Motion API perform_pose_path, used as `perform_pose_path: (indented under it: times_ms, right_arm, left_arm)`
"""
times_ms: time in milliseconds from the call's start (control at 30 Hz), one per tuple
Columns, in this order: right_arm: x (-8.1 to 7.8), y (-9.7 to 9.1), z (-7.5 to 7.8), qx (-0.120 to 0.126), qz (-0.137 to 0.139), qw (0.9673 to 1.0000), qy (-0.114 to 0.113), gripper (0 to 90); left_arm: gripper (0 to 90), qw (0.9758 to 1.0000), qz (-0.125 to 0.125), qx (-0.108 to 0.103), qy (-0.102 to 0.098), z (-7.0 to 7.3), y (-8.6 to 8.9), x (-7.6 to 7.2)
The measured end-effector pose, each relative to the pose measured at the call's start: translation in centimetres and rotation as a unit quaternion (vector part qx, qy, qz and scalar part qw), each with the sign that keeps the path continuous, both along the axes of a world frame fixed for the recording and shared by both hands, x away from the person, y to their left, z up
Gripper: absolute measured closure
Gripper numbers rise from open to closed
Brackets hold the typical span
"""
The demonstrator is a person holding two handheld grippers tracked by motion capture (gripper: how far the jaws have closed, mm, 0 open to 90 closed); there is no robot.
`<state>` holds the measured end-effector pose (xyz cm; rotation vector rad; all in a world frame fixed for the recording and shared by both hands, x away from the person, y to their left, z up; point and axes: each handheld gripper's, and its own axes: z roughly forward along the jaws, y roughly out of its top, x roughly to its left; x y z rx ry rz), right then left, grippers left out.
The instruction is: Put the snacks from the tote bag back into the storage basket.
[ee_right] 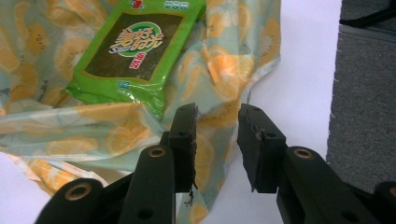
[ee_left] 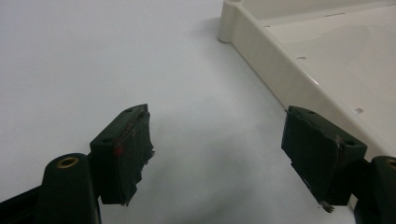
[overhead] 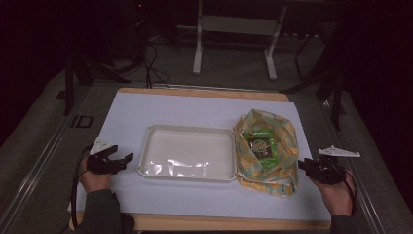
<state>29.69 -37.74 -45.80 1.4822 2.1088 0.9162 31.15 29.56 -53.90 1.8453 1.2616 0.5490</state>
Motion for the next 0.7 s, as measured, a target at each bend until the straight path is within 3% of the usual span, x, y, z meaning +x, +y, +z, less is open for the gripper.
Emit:
perform_pose_path:
  times_ms: [133,700]
  right_arm:
    - [0.3,0.5,0.3,-0.006,0.009,0.9999,0.001,68.1]
    - [2.3,2.2,1.3,0.008,0.037,0.9992,0.014,64.1]
  left_arm:
    - [24.6,1.0,-0.001,0.002,0.0,0.0,0.0,0.0]
    - [24.6,1.0,-0.001,0.001,0.001,0.0,0.0,0.0]
